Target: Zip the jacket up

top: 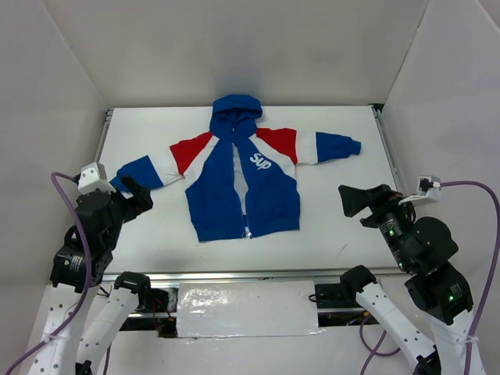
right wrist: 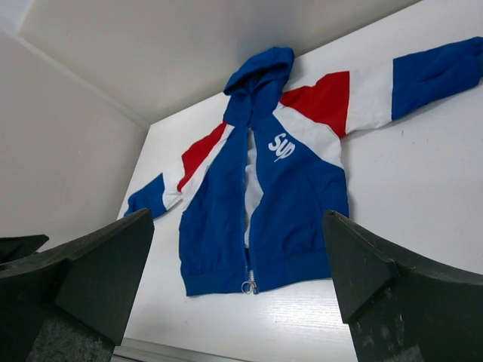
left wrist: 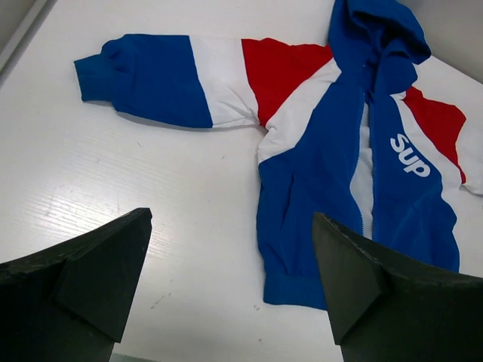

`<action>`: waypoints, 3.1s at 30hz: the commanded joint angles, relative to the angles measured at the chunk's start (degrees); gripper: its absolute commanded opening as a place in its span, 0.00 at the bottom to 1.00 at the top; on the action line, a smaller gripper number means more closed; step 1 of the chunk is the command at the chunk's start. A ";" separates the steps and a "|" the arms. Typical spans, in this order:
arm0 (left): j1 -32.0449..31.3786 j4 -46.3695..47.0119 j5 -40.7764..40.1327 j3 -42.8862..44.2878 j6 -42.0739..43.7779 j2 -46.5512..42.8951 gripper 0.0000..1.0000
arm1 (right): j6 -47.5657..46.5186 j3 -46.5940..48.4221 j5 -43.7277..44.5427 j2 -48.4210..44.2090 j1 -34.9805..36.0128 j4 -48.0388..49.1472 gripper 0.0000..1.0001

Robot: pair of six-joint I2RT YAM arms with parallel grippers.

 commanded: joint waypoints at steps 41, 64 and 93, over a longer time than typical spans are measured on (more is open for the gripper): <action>-6.55 -1.96 -4.05 0.83 -1.86 8.05 0.99 | 4.52 1.31 6.23 70.25 36.48 15.39 0.47; -6.20 1.03 5.44 0.48 2.63 12.98 0.99 | 3.46 1.32 9.76 77.47 32.80 15.03 0.46; -6.02 1.91 7.73 0.30 3.51 13.86 0.99 | -1.72 -2.29 -0.09 73.59 31.56 21.45 0.31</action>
